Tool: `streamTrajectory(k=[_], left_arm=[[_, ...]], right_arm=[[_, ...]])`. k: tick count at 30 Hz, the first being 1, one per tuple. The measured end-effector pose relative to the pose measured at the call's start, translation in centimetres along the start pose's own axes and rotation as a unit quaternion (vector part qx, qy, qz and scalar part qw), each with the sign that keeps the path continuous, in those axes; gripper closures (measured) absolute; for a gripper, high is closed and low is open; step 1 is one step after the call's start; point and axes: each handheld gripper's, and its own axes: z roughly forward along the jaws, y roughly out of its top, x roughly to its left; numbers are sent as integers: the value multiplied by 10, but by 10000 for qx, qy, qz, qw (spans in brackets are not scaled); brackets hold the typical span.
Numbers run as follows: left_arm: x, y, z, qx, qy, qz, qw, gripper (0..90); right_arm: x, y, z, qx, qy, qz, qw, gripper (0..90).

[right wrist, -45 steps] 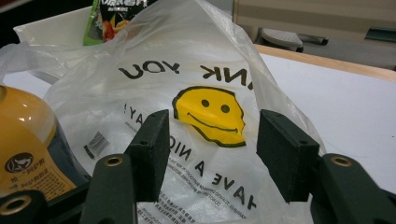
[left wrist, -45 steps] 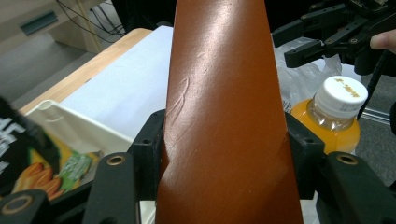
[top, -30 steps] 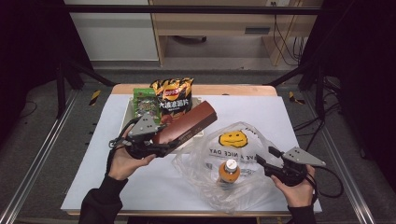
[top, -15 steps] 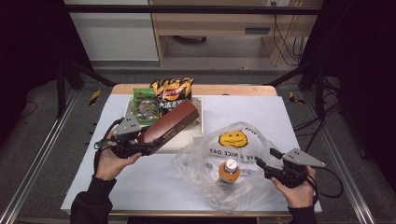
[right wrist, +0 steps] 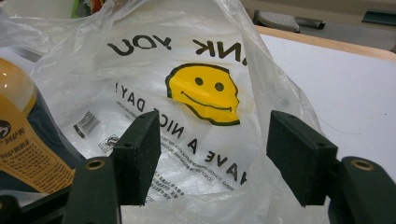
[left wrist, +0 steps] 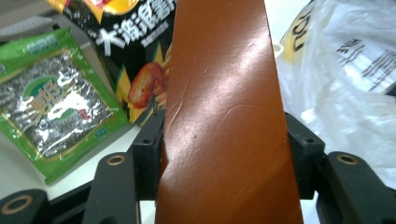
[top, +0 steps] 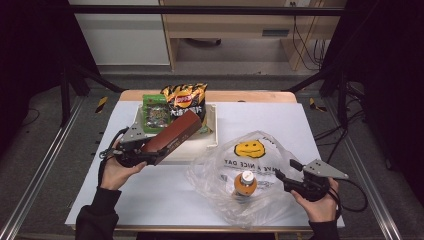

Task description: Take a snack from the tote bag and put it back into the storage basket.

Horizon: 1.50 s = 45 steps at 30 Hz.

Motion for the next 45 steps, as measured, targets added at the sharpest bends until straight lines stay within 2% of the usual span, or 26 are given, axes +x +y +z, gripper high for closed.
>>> streamTrajectory(k=[12, 17, 23, 28, 33, 38, 42, 45], left_arm=[[5, -13, 22, 413, -31, 4, 9991, 434], [5, -18, 32, 655, -71, 69, 9978, 434], [3, -19, 44, 811, -141, 136, 9965, 434], [4, -17, 53, 838, -237, 107, 9961, 433], [5, -17, 64, 987, -314, 173, 9945, 433], [7, -16, 70, 965, -463, 82, 9942, 432], [6, -14, 73, 978, -414, 79, 9943, 428], [6, -13, 73, 894, -386, -16, 9952, 421]], right_arm=[[0, -2, 2, 35, 11, 1, 10000, 353], [-1, -2, 1, 14, 11, -5, 10000, 354], [0, -3, 2, 40, 28, 6, 10000, 355], [0, -3, 5, 38, 42, -2, 10000, 355], [1, -5, 8, 115, 71, -12, 9999, 355], [1, -4, 7, 98, 63, 8, 9999, 355], [1, -5, 8, 108, 71, 11, 9999, 355], [1, -5, 9, 118, 83, -4, 9999, 355]])
